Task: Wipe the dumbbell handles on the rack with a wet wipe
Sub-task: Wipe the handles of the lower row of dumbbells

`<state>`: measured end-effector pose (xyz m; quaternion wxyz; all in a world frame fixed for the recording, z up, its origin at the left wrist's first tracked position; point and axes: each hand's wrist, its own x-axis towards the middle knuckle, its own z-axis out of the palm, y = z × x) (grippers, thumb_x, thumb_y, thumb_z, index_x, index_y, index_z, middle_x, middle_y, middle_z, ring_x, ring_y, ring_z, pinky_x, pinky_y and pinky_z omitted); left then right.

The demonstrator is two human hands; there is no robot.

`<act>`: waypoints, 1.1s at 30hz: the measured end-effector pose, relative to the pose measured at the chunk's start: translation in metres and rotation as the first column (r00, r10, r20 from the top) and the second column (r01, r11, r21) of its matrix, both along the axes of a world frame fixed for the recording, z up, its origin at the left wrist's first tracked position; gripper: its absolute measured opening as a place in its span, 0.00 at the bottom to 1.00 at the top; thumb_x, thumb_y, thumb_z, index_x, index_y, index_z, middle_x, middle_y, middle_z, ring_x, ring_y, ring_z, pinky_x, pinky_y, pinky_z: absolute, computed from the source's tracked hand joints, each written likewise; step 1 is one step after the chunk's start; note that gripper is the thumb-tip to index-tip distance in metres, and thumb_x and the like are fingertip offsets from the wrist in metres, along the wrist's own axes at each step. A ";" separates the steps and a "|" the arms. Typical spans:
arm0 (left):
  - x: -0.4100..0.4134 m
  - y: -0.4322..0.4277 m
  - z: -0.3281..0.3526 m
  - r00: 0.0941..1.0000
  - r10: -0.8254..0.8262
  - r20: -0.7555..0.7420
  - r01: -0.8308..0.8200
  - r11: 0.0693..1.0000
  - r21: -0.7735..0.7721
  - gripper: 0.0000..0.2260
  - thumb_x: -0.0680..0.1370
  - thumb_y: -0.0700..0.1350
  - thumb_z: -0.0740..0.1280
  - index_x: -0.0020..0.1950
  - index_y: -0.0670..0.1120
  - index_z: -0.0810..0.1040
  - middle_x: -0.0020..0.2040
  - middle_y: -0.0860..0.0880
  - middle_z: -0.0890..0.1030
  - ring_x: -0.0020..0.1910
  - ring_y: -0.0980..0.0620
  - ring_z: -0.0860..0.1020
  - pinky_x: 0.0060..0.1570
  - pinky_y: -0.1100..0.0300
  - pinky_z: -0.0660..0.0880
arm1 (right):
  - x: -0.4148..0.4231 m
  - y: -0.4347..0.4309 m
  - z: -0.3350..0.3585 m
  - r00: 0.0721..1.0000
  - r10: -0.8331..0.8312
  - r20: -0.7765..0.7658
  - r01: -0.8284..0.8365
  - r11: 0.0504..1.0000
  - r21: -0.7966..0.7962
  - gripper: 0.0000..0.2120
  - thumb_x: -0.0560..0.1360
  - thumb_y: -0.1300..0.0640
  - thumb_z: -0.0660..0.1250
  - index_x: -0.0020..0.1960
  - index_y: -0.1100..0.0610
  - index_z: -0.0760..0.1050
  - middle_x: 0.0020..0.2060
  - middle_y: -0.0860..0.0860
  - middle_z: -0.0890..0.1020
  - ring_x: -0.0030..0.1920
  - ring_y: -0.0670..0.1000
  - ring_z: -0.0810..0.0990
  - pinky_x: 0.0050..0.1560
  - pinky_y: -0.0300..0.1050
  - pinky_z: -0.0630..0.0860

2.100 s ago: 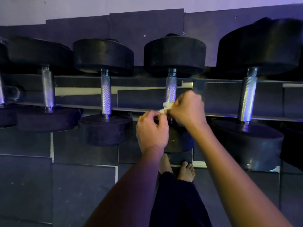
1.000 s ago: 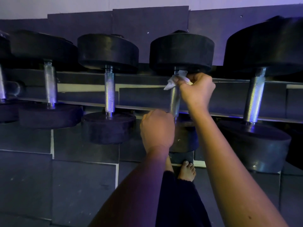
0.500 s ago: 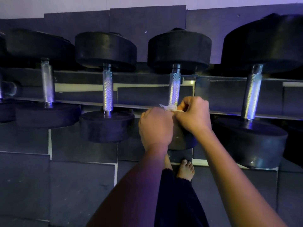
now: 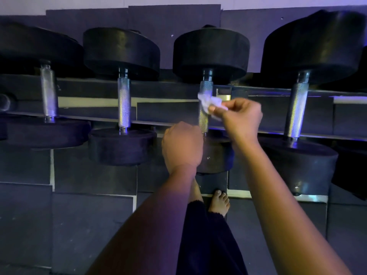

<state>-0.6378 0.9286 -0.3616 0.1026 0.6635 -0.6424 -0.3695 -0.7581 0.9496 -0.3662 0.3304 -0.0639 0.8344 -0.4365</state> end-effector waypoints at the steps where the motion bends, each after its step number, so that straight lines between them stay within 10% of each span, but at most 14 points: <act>1: 0.000 0.000 0.000 1.000 0.000 -0.004 0.000 1.000 0.000 0.13 0.70 0.53 0.58 0.39 0.50 0.79 0.41 0.49 0.81 0.44 0.46 0.77 0.43 0.54 0.73 | -0.003 -0.008 0.000 0.998 -0.057 -0.016 0.056 0.998 -0.037 0.08 0.63 0.54 0.80 0.33 0.52 0.80 0.30 0.45 0.82 0.30 0.41 0.76 0.39 0.39 0.76; 14: 0.001 0.001 0.000 1.000 -0.008 0.011 0.008 1.000 0.003 0.08 0.74 0.49 0.63 0.40 0.50 0.80 0.42 0.48 0.81 0.45 0.45 0.77 0.43 0.54 0.73 | 0.020 0.015 0.003 0.931 0.361 -0.050 -0.346 0.919 0.187 0.07 0.66 0.60 0.76 0.32 0.57 0.80 0.29 0.50 0.81 0.31 0.44 0.76 0.36 0.39 0.73; 20: -0.002 0.000 0.005 0.999 0.012 0.040 -0.012 1.000 -0.009 0.09 0.75 0.49 0.63 0.39 0.49 0.80 0.41 0.48 0.81 0.44 0.45 0.77 0.41 0.55 0.72 | 0.019 0.013 0.000 0.956 0.294 -0.010 -0.288 0.943 0.167 0.10 0.65 0.61 0.77 0.30 0.54 0.78 0.27 0.45 0.78 0.28 0.38 0.72 0.29 0.28 0.68; 33: -0.010 0.007 0.015 0.996 0.004 0.090 0.005 0.996 -0.094 0.11 0.77 0.49 0.63 0.46 0.45 0.83 0.44 0.43 0.83 0.47 0.40 0.79 0.42 0.56 0.69 | 0.014 0.041 0.021 0.978 0.205 -0.044 -0.203 0.978 0.055 0.06 0.69 0.59 0.74 0.36 0.57 0.78 0.32 0.48 0.80 0.35 0.47 0.77 0.38 0.41 0.73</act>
